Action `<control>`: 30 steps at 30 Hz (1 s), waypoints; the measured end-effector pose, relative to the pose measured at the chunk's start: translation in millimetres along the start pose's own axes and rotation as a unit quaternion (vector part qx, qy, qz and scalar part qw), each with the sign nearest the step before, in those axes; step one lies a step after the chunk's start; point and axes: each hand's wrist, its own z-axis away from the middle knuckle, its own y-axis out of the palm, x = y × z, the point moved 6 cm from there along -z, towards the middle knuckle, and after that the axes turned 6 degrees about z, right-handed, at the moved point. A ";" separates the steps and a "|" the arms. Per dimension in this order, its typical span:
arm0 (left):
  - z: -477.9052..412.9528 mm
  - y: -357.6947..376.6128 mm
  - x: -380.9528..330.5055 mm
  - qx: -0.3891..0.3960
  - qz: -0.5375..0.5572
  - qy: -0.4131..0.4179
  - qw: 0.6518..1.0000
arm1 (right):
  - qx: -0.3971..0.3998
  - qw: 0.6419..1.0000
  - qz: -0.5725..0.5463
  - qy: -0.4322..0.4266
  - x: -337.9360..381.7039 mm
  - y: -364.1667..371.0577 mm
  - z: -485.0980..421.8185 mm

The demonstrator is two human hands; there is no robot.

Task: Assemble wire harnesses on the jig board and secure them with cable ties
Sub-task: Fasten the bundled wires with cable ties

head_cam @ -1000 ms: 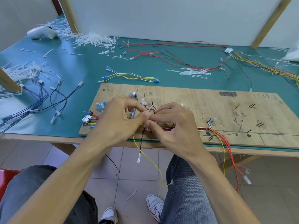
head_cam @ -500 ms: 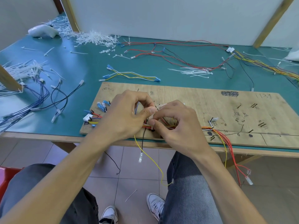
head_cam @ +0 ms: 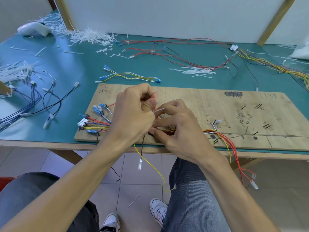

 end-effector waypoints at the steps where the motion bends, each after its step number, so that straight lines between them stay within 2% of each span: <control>1: 0.1 0.0 -0.3 0.002 0.005 -0.003 1.000 | -0.004 1.000 0.001 -0.001 -0.6 -0.5 0.3; 7: -7.9 -5.4 -7.3 0.059 0.007 -0.006 0.998 | -0.038 0.998 -0.032 0.030 -0.6 -3.9 2.4; 15: -18.7 -9.7 -12.1 0.163 -0.044 -0.005 0.986 | -0.028 0.999 -0.029 0.026 0.4 -3.3 1.1; 21: -17.3 -6.5 -9.8 0.119 -0.054 0.003 0.991 | -0.020 1.000 -0.002 0.003 0.6 -0.7 1.2; 24: -15.8 -2.5 -5.8 0.123 -0.041 -0.015 0.991 | -0.023 1.000 0.003 0.006 0.1 -0.2 1.4; 30: -16.0 -16.3 7.9 0.281 -0.032 -0.069 0.957 | -0.048 0.998 -0.025 0.044 -0.8 -4.9 2.5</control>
